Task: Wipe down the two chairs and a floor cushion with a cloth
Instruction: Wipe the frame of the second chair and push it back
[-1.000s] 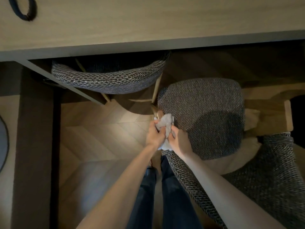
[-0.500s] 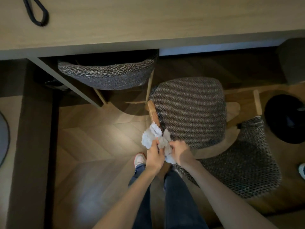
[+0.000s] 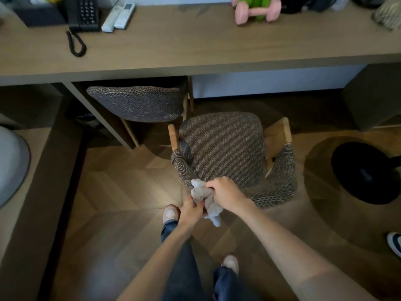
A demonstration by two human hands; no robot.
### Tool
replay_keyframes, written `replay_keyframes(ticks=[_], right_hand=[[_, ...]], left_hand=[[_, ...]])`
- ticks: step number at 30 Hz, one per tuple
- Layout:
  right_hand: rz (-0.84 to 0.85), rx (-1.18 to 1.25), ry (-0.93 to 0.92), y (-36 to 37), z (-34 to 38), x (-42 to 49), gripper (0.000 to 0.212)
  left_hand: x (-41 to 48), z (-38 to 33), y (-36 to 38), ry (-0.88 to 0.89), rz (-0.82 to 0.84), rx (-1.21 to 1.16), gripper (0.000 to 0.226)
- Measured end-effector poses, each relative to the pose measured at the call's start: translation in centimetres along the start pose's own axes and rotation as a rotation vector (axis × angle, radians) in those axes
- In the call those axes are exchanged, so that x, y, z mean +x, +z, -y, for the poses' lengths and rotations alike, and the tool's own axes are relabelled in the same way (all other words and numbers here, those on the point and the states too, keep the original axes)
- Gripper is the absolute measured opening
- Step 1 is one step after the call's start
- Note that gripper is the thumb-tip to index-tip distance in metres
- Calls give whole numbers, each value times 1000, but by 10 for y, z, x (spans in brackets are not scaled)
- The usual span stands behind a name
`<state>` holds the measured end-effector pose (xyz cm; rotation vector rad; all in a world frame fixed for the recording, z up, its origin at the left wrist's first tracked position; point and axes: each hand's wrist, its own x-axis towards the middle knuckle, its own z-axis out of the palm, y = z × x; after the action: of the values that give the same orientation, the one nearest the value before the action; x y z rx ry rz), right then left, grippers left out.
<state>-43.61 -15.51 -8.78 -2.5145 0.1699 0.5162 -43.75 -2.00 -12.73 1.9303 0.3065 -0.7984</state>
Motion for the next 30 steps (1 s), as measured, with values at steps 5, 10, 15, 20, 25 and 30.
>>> replay_keyframes(ticks=[5, 10, 15, 20, 25, 30], right_hand=[[-57, -19, -38, -26, -48, -66, 40], [-184, 99, 26, -55, -102, -115, 30], [-333, 268, 212, -73, -132, -145, 38], [-412, 762, 296, -96, -138, -159, 33], [-417, 966, 235, -107, -134, -161, 33], [-637, 934, 361, -115, -156, -145, 19]], left_hand=[[-48, -14, 59, 33, 143, -245, 17], [-77, -47, 125, 50, 286, -207, 17], [-91, -78, 158, 84, 391, -185, 20], [-88, -114, 162, 206, 409, -168, 14], [-77, -147, 163, 369, 513, -30, 15], [-68, -169, 182, 396, 622, -44, 29]])
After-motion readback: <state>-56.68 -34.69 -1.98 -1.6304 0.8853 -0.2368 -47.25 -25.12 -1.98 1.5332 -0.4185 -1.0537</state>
